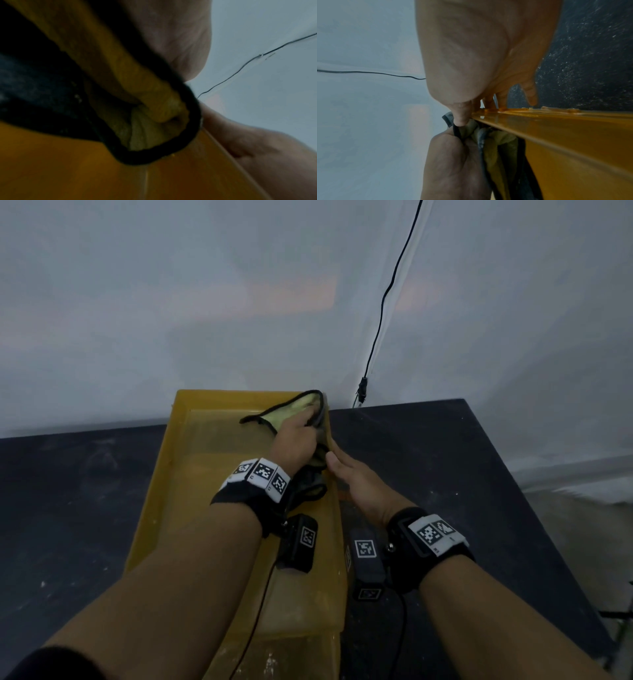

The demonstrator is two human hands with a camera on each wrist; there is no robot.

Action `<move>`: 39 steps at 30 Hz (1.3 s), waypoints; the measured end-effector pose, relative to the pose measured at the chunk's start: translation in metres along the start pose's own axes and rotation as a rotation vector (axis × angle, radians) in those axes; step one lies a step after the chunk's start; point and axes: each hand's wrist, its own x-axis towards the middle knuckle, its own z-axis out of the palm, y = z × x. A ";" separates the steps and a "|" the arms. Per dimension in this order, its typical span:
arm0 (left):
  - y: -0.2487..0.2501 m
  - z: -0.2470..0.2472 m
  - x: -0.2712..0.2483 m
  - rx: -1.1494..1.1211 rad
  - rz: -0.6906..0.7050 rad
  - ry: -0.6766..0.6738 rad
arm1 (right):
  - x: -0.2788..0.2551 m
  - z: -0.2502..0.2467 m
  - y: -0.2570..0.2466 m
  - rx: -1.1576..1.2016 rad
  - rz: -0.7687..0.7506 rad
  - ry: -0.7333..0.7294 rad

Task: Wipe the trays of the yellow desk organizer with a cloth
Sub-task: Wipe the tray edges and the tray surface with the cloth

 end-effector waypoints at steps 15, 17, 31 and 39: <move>-0.028 -0.005 -0.088 0.168 0.185 -0.248 | 0.004 0.000 -0.003 0.060 0.185 0.077; -0.034 -0.005 -0.102 0.212 0.208 -0.272 | 0.004 -0.003 -0.008 0.047 0.195 0.075; -0.050 -0.009 -0.190 0.604 0.325 -0.332 | -0.006 0.003 -0.014 0.014 0.163 -0.020; -0.016 0.012 -0.078 0.546 0.187 -0.124 | -0.016 0.005 -0.017 -0.019 0.119 0.007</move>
